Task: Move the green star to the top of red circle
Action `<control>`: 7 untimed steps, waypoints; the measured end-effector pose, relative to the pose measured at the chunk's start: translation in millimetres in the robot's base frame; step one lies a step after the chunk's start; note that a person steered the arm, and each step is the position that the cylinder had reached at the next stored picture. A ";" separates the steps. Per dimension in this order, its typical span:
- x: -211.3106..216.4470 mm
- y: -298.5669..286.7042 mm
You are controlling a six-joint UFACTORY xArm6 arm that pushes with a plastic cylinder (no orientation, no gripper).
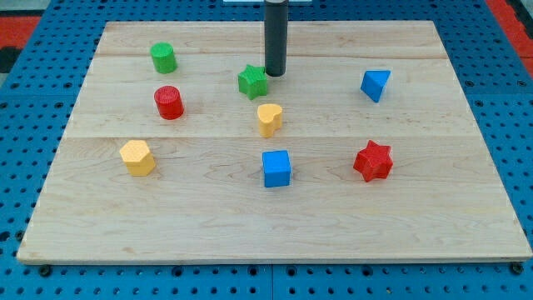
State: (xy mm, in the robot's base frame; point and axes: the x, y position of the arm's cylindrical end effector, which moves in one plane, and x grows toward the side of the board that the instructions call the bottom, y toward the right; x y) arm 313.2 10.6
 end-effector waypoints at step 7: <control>38.8 -95.4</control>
